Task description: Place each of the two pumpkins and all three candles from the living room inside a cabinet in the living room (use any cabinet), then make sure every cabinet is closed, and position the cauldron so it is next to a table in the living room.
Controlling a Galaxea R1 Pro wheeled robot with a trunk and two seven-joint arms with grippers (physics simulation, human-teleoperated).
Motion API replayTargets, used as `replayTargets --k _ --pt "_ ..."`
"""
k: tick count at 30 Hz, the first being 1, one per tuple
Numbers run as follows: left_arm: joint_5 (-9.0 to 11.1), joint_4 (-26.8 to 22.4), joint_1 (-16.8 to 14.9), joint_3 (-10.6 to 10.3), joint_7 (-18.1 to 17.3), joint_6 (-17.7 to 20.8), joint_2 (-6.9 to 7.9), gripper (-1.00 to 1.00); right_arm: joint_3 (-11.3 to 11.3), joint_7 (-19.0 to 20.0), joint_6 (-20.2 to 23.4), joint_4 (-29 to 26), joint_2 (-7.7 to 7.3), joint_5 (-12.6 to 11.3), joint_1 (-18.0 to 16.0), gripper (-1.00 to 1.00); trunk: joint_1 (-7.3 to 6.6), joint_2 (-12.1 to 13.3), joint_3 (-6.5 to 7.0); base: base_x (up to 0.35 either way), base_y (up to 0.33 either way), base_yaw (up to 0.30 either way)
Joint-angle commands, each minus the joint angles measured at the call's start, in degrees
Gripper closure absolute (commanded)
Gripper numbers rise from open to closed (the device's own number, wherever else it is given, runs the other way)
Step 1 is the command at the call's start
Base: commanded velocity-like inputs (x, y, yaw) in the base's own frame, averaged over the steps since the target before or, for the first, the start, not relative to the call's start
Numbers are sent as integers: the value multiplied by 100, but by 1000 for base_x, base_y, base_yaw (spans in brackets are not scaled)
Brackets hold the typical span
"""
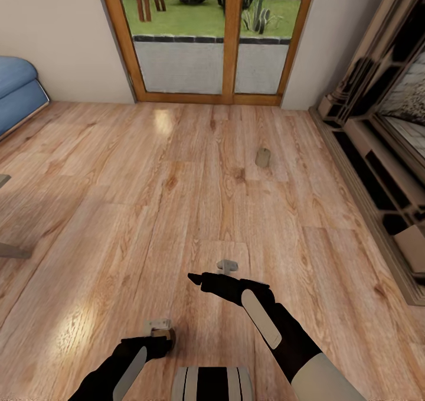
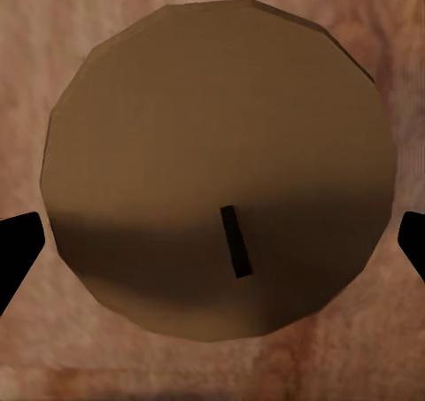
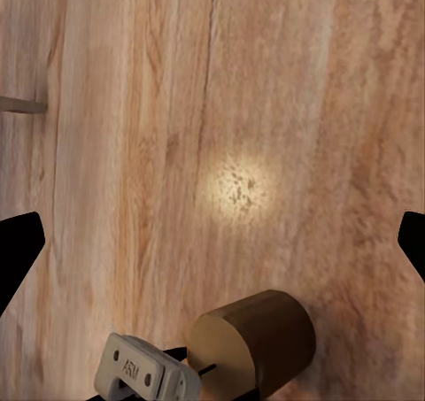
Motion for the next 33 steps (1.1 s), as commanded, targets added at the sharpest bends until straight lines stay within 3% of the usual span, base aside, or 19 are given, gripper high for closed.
replayTargets --k 1,10,11,33 --pt "2 0 0 3 0 2 0 -100 0 1 -3 0 0 -1 0 -100 2 -2 -23 0 0 0" --pt "12 0 0 20 5 3 0 -100 0 0 -3 0 0 0 0 -100 5 -3 -45 0 0 0" --pt "13 0 0 19 4 4 0 100 0 -1 -4 0 0 -2 0 -100 5 -3 -45 0 0 0" --pt "49 0 0 61 0 5 5 100 0 -1 -6 0 0 -3 0 -100 2 -2 -23 0 0 0"
